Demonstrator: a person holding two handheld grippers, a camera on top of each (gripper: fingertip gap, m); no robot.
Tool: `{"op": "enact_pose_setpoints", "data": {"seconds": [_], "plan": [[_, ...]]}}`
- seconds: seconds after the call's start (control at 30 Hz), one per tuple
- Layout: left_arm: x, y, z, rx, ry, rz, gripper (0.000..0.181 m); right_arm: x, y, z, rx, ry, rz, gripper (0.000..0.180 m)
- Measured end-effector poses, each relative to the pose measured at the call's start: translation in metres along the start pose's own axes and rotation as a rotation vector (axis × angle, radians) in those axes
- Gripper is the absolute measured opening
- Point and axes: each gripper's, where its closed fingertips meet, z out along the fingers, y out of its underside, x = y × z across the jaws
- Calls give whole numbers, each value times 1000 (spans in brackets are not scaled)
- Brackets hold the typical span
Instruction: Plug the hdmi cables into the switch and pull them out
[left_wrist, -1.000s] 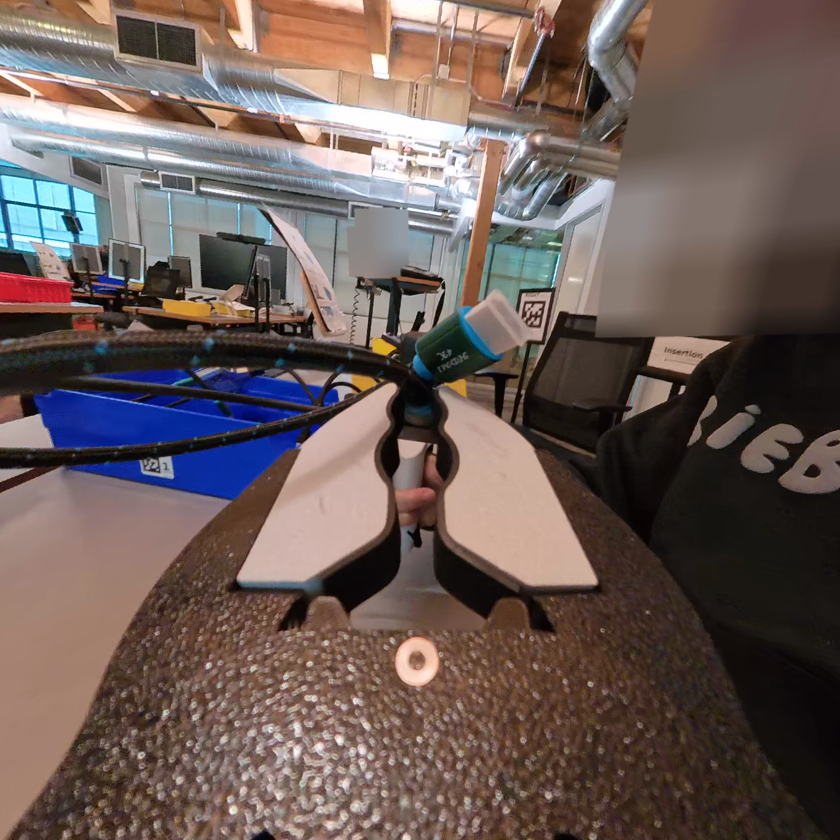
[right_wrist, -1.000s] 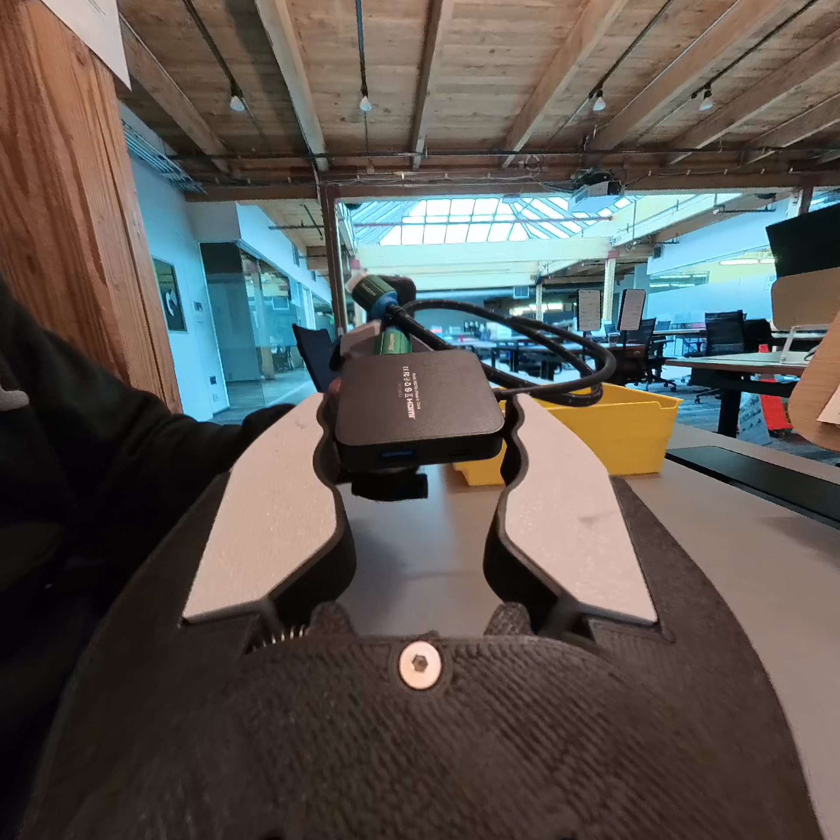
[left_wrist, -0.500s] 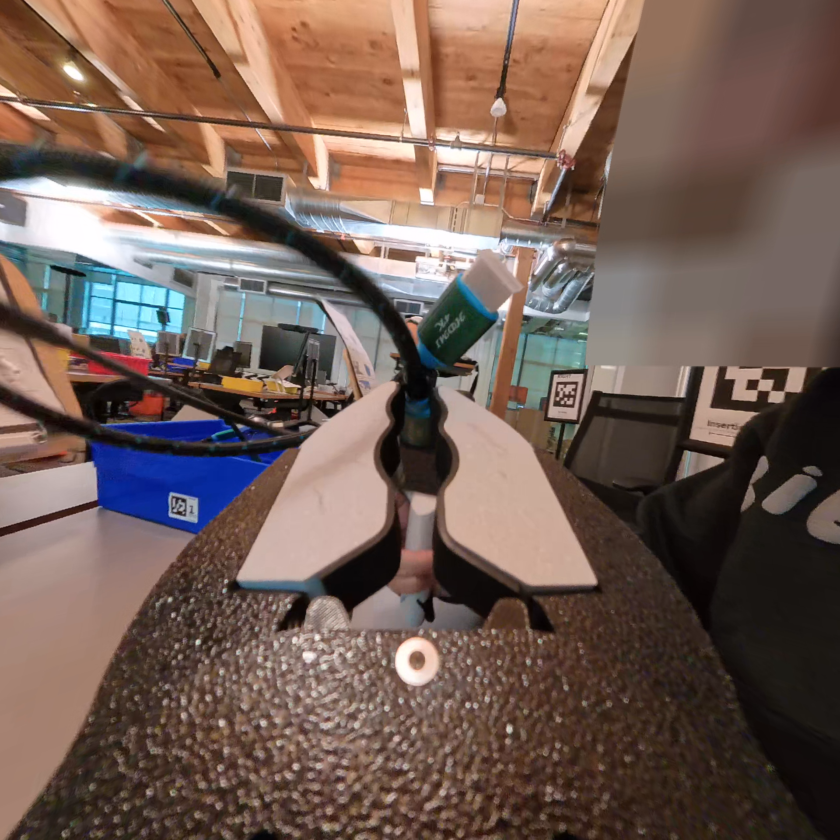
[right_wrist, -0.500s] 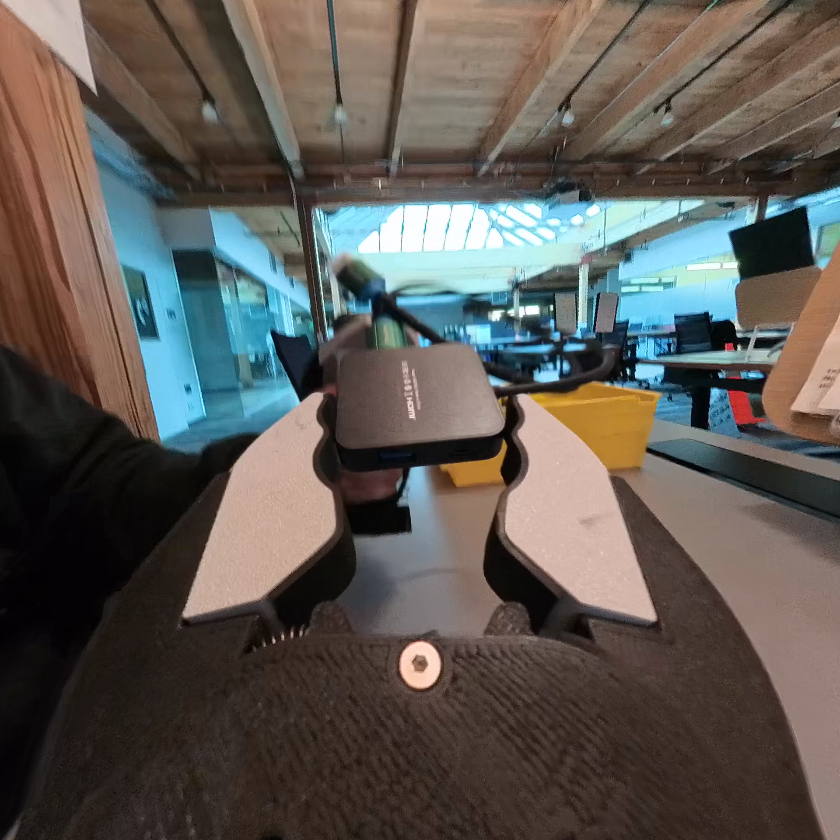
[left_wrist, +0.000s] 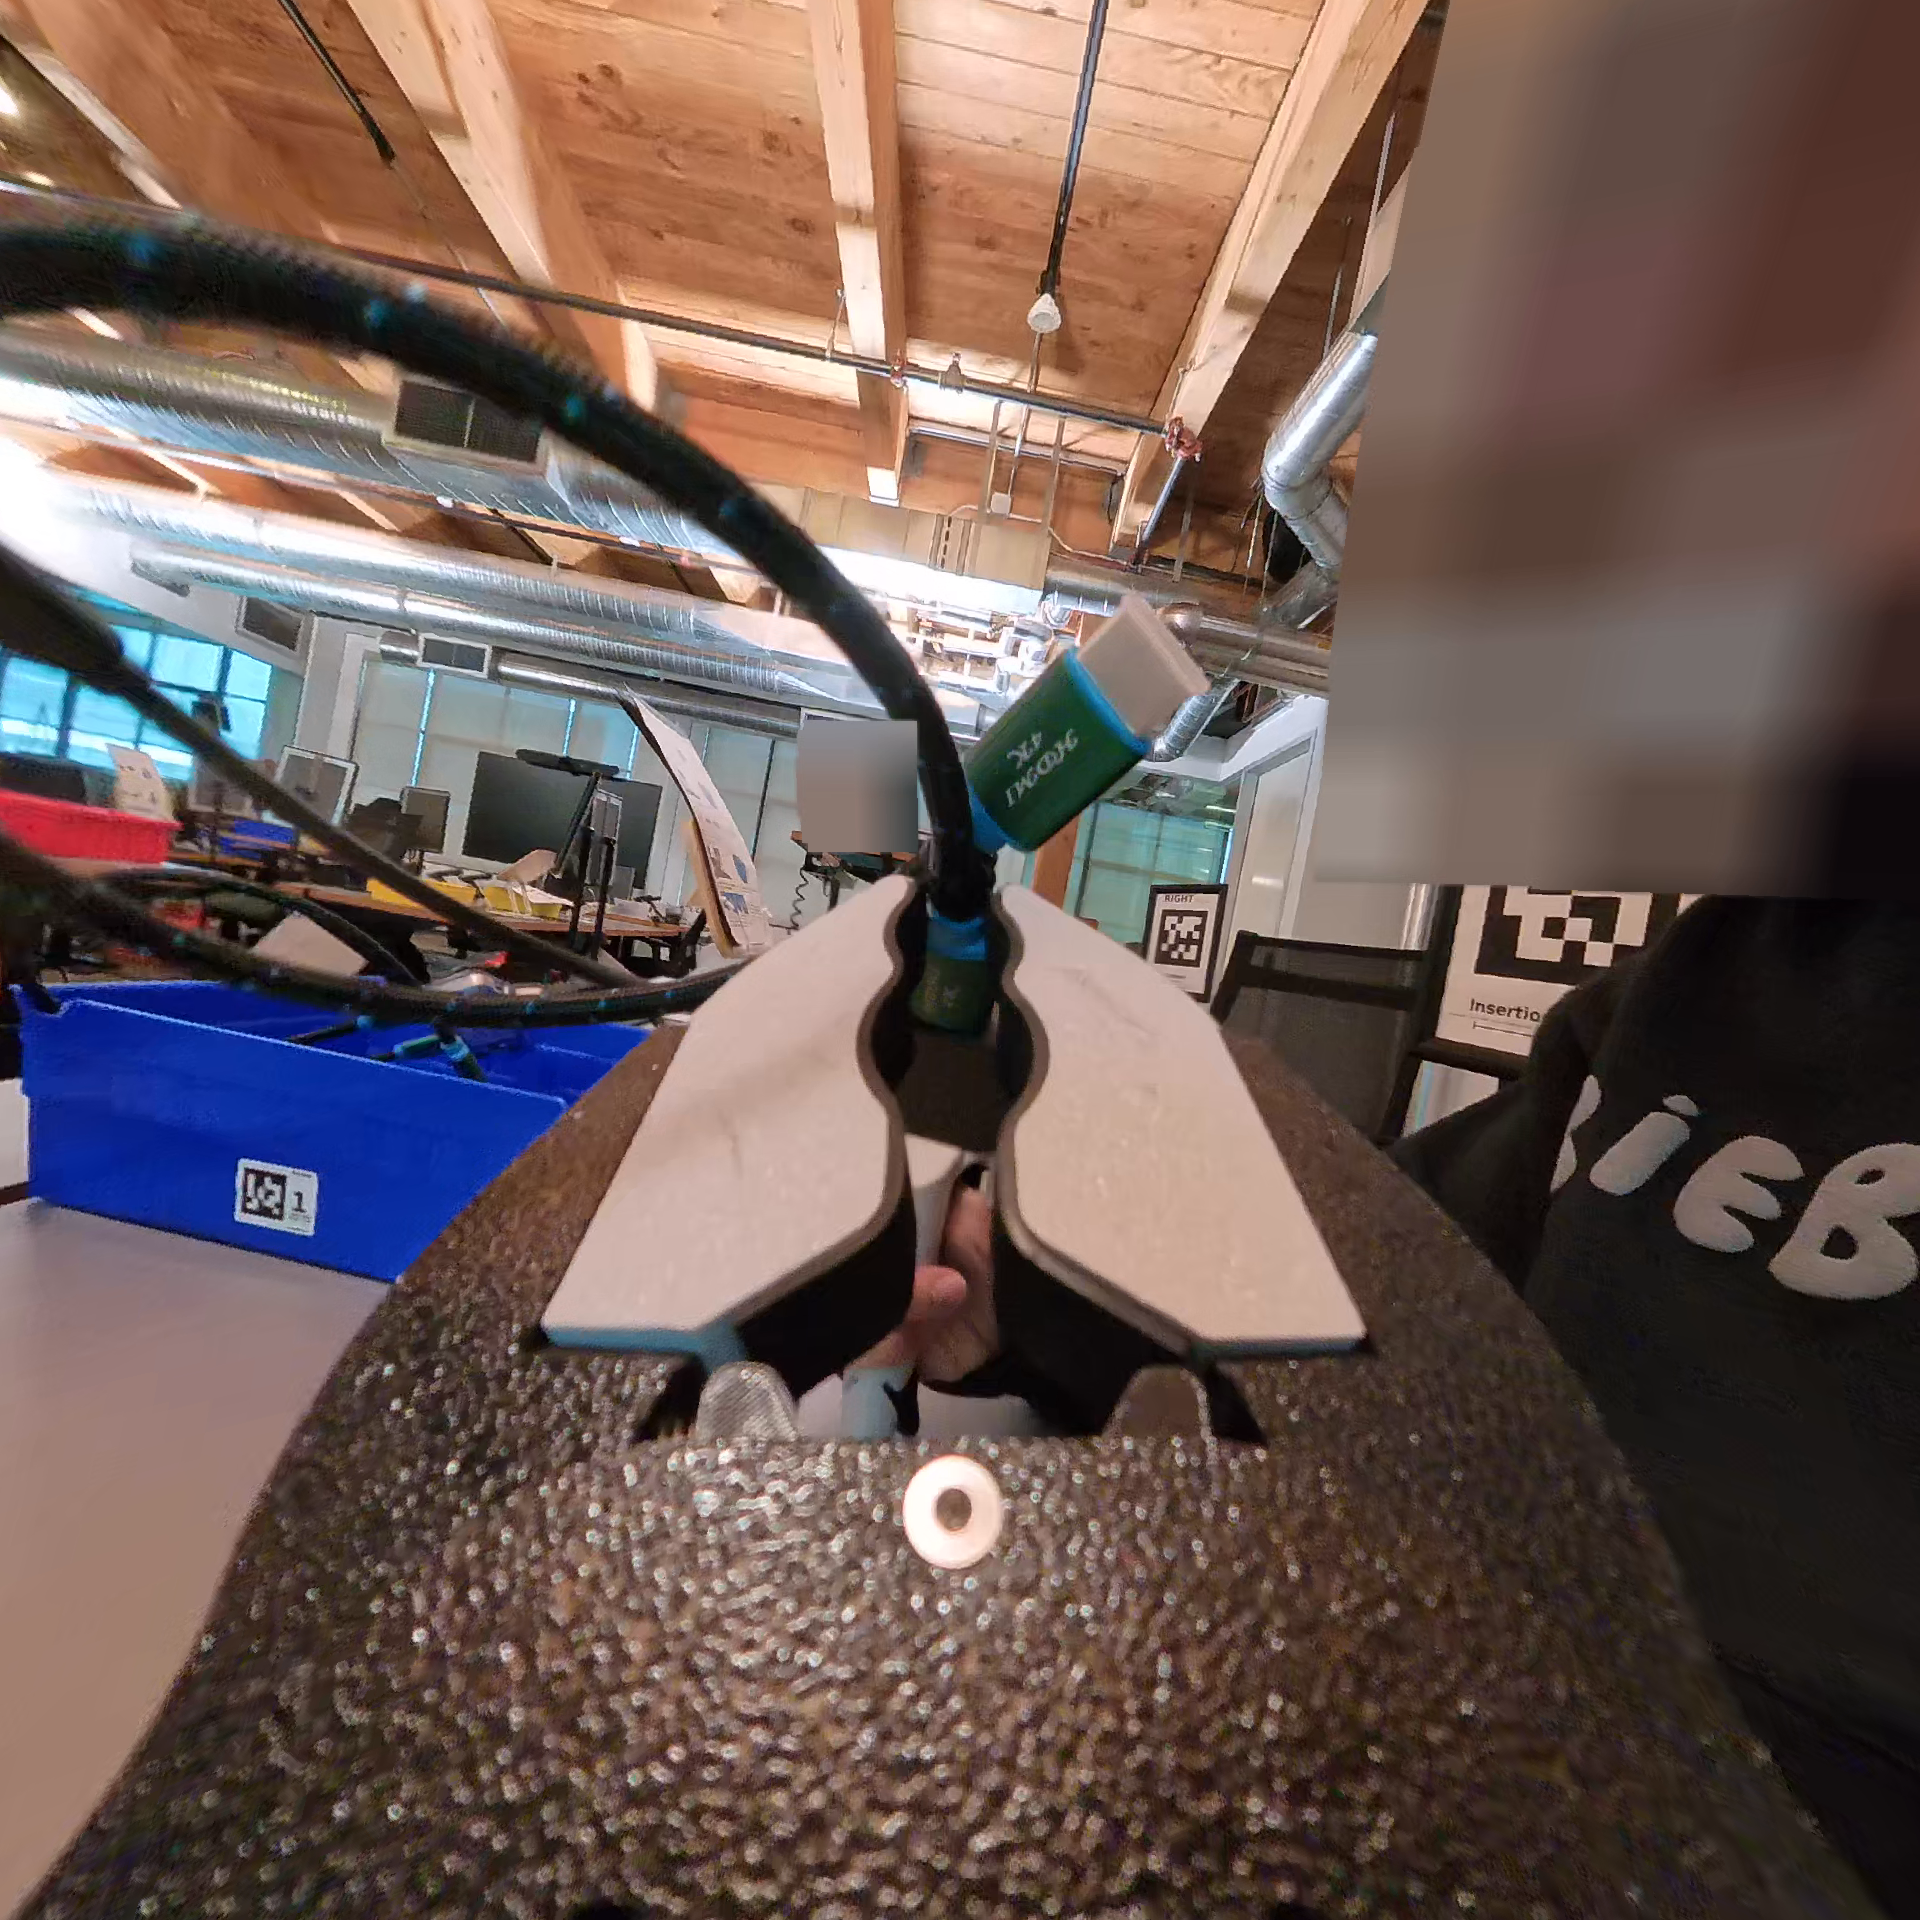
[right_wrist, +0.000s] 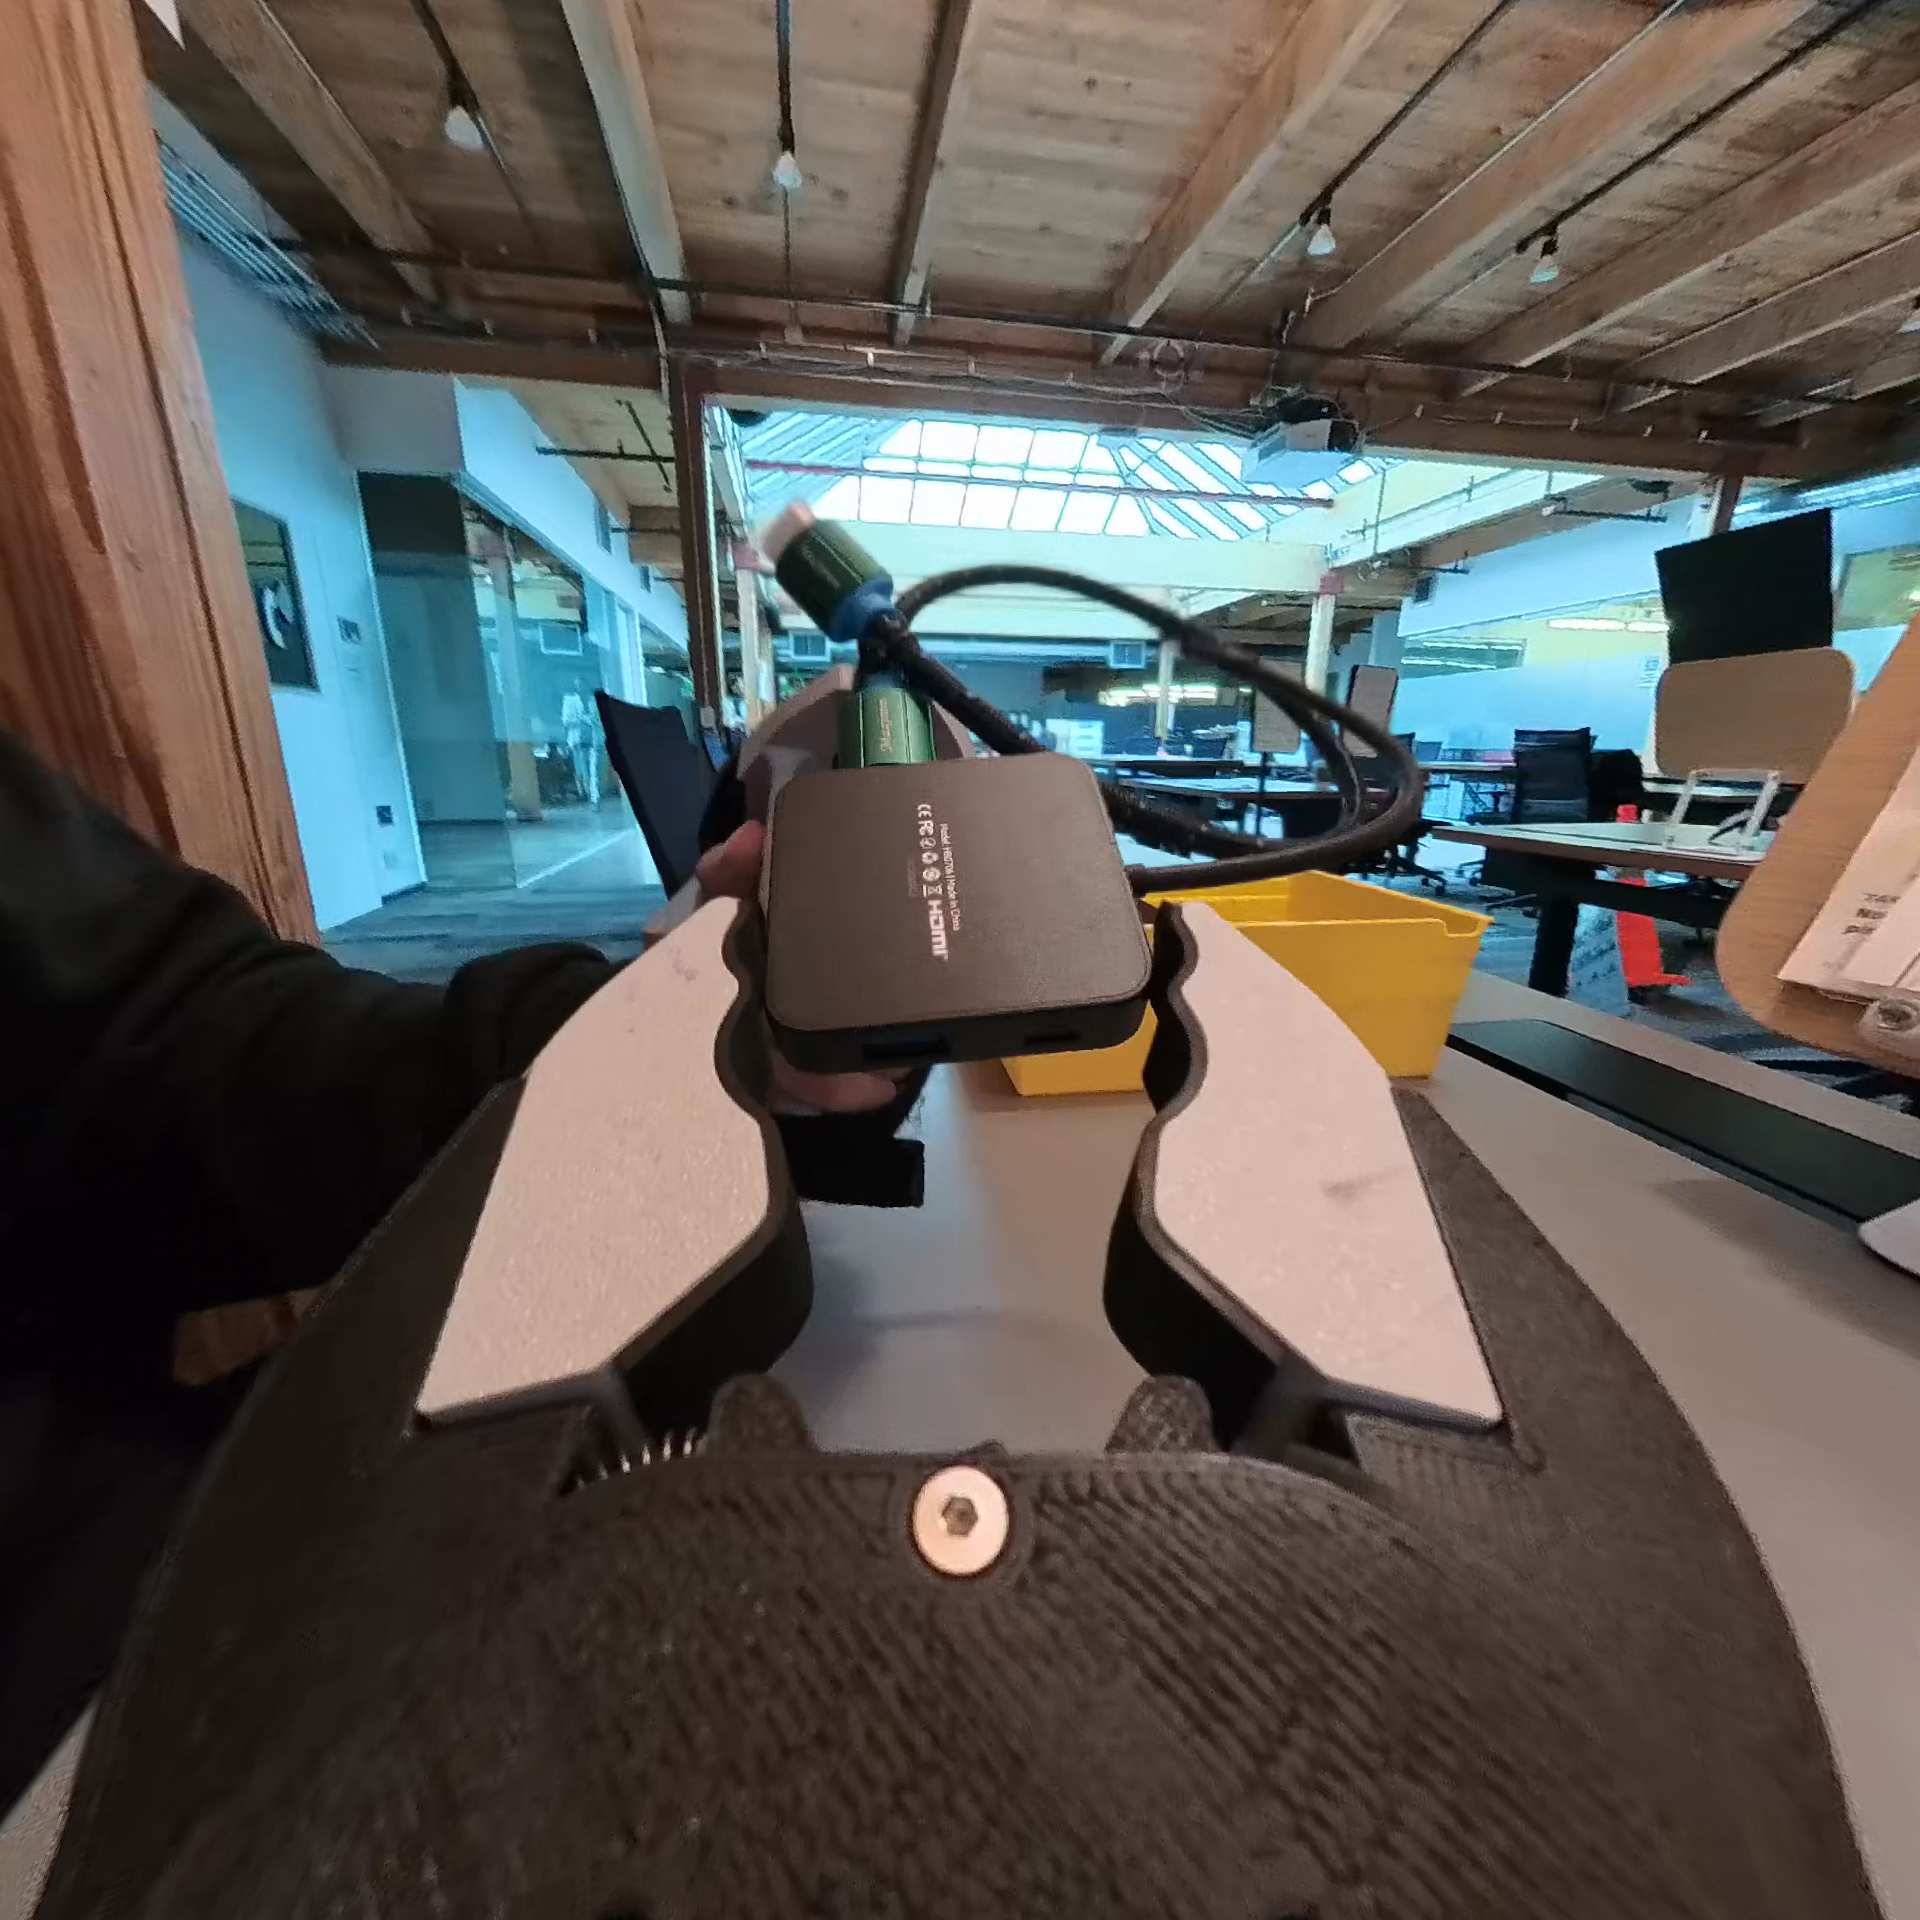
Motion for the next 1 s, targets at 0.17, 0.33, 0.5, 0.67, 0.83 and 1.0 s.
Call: {"op": "enact_pose_setpoints", "data": {"seconds": [0.17,0.33,0.5,0.67,0.83,1.0], "plan": [[-6,1,-3,-1,-27,-40,20,6,-18,-9,83,9,54,72],[-10,13,-10,-48,-42,-82,35,4,-27,-11,116,-5,74,72],[-12,27,-17,-87,-53,-109,39,0,-24,-9,87,-31,72,72],[-7,48,-14,-174,-20,-166,23,-2,-2,-1,-24,-20,24,72],[-10,47,-12,-187,-59,-84,20,1,4,-3,-34,-14,-7,72],[-14,42,-10,-183,-95,-57,20,8,2,-4,10,20,5,71]]}}
